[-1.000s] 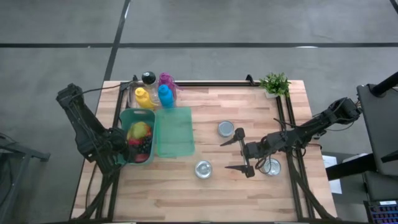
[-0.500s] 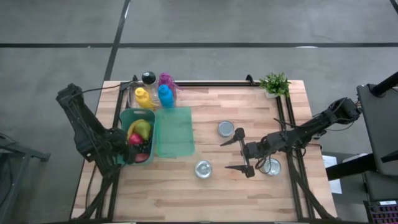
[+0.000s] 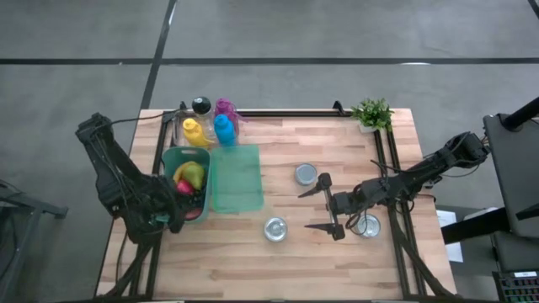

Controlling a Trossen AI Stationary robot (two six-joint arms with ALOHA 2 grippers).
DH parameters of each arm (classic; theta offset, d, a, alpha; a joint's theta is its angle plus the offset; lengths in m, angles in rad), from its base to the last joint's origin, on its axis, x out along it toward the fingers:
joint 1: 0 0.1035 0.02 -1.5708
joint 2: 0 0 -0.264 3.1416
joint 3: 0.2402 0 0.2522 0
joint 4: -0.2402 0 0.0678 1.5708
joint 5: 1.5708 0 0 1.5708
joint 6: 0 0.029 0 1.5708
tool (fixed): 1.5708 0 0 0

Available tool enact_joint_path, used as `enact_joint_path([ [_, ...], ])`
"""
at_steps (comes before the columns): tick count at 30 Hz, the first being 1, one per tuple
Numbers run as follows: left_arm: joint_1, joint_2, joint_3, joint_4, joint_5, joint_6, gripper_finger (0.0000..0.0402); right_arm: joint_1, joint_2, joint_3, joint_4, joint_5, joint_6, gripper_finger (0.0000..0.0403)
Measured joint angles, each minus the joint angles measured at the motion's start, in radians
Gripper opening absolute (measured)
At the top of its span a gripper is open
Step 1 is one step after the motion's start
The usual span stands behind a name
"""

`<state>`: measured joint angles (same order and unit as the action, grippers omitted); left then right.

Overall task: Pick & Place Food Item
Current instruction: Put the bottom green tuna can into the light green bin

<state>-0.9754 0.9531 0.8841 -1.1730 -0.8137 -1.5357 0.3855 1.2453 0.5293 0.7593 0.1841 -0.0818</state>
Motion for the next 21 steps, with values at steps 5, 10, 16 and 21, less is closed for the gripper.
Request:
enact_joint_path([
  [5,0.035,0.000,0.000,0.184,-0.154,0.243,0.0232,0.000,0.000,0.000,0.000,0.000,0.000,0.0400],
  [10,0.143,0.000,-0.006,0.437,-0.112,0.588,0.0232,0.000,0.000,0.000,0.000,0.000,0.000,0.0400],
  [16,0.318,0.002,-0.013,0.637,0.046,0.888,0.0232,0.000,0.000,0.000,0.000,0.000,0.000,0.0400],
  [21,0.438,0.014,-0.079,0.861,0.164,1.156,0.0232,0.000,0.000,0.000,0.000,0.000,0.000,0.0400],
])
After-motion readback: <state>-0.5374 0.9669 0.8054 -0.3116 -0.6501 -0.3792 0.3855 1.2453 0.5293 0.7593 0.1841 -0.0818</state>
